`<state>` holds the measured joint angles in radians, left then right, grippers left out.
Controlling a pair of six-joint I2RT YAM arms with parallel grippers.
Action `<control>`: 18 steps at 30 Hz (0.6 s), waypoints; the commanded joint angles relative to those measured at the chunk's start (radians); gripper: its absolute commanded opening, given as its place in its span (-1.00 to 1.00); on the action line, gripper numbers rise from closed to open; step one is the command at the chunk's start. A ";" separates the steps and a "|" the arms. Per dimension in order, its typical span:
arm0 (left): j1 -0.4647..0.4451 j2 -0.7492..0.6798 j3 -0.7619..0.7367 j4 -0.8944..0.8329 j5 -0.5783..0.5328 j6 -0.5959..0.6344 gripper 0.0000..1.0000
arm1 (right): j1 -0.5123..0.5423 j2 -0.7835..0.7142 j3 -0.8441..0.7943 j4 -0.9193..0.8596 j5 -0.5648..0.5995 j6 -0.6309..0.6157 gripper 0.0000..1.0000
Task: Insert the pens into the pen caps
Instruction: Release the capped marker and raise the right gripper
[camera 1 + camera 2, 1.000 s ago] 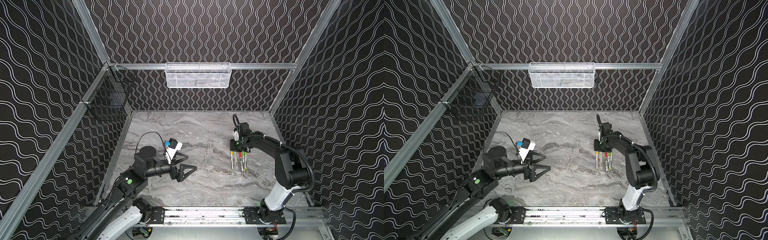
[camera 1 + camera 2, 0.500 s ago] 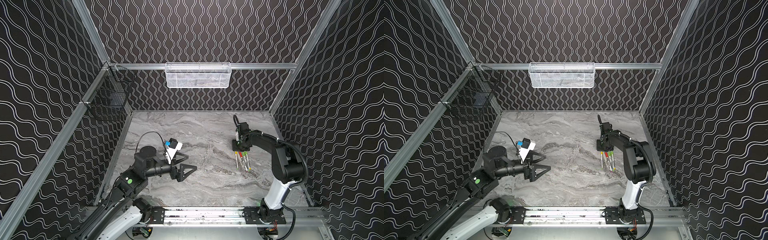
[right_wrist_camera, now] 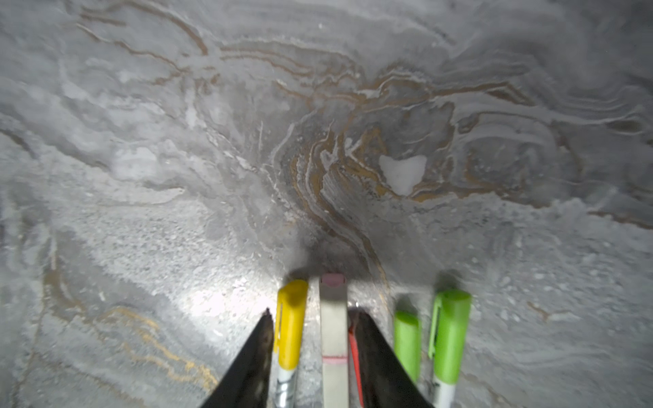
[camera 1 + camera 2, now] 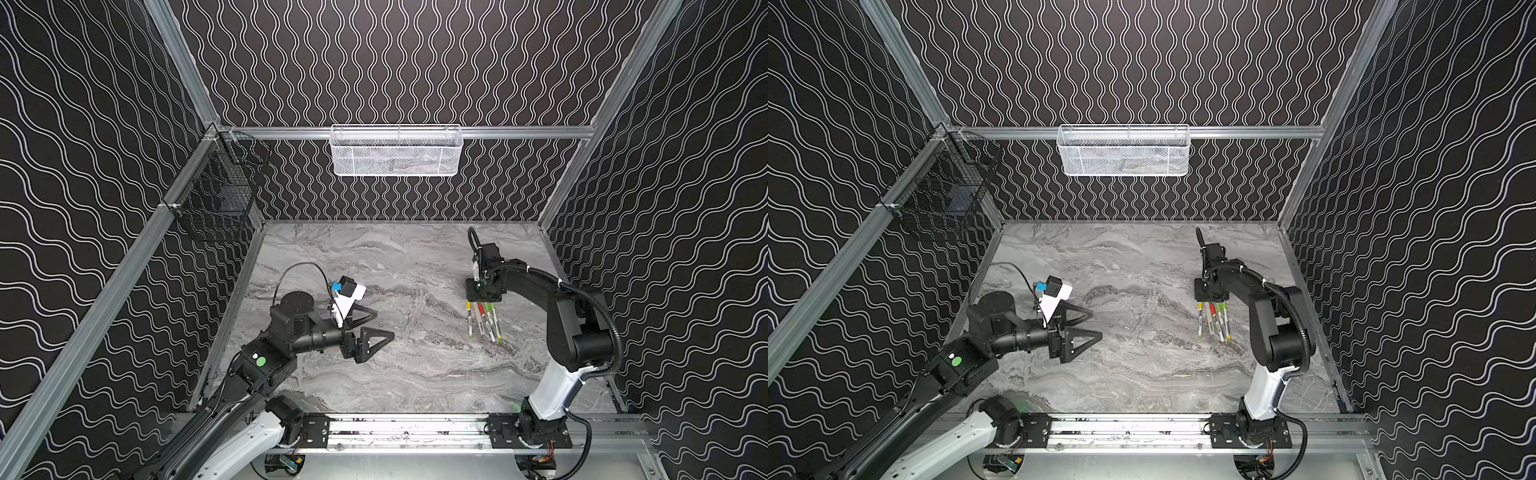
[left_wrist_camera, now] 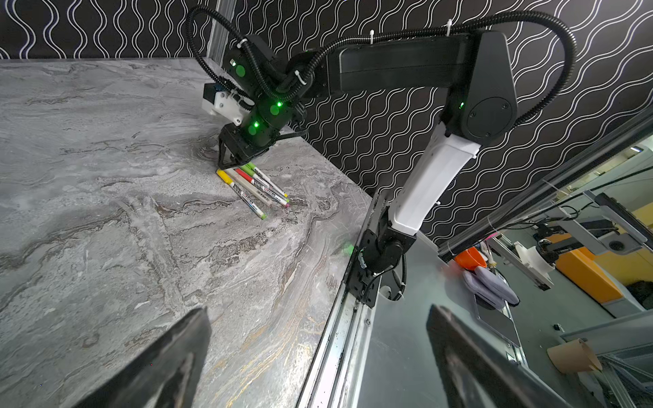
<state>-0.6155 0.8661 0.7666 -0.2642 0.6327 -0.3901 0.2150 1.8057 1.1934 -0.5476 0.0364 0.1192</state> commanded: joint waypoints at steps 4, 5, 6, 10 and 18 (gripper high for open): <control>0.000 0.036 0.006 0.010 -0.034 0.009 0.97 | 0.000 -0.055 0.002 -0.028 0.003 -0.015 0.05; -0.001 0.045 0.006 0.003 -0.040 0.009 0.97 | -0.001 -0.067 -0.003 -0.025 0.002 -0.015 0.09; -0.001 0.052 0.009 -0.006 -0.052 0.010 0.97 | 0.000 -0.078 -0.008 -0.021 0.001 -0.014 0.12; 0.000 0.096 0.028 -0.070 -0.149 0.020 0.97 | 0.001 -0.136 -0.049 0.030 -0.008 -0.012 0.27; 0.002 0.212 0.110 -0.223 -0.554 0.020 0.97 | 0.000 -0.297 -0.224 0.262 -0.001 -0.018 0.99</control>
<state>-0.6155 1.0592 0.8528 -0.4267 0.3107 -0.3866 0.2153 1.5398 1.0080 -0.4042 0.0311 0.1066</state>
